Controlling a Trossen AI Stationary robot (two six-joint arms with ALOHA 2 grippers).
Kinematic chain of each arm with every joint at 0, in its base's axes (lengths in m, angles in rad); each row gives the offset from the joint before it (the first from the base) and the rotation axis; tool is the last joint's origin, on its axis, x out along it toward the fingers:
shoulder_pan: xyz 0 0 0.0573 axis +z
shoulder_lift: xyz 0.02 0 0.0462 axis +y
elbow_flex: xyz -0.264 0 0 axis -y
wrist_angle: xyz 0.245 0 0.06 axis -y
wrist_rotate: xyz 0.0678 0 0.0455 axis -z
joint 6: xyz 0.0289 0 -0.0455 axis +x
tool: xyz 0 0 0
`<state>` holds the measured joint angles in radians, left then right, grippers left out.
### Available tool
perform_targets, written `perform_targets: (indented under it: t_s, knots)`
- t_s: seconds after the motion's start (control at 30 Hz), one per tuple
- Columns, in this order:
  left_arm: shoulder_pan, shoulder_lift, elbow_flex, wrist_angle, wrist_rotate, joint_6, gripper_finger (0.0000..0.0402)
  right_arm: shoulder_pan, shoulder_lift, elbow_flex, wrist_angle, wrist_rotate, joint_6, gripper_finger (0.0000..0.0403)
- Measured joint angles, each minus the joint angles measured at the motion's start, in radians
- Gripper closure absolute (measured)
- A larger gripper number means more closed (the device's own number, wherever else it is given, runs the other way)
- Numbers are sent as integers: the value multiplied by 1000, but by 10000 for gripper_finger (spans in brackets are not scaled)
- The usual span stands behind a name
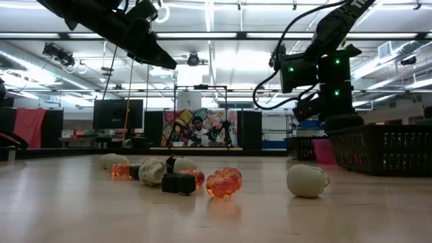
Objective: Sort Halloween decoration
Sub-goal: Put the orange pumpkin toy into the pink bowl, then put the white skull toy into the top black bin
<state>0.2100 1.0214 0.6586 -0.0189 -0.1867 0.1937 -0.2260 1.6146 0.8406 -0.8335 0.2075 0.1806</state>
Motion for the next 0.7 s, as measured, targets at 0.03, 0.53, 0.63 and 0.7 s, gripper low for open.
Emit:
perform_targets:
  t_s: [0.03, 0.53, 0.63, 0.7]
  knots:
    - [0, 0, 0, 0, 0, 0, 209, 0, 0, 0, 1, -2, 0, 306]
    - [0, 0, 0, 0, 0, 1, 209, 0, 1, -1, 3, -10, 3, 253]
    - [0, 0, 0, 0, 0, 1, 209, 0, 1, -1, 3, -9, 4, 246]
    - [0, 0, 0, 0, 0, 1, 209, 0, 1, -1, 3, -9, 6, 244]
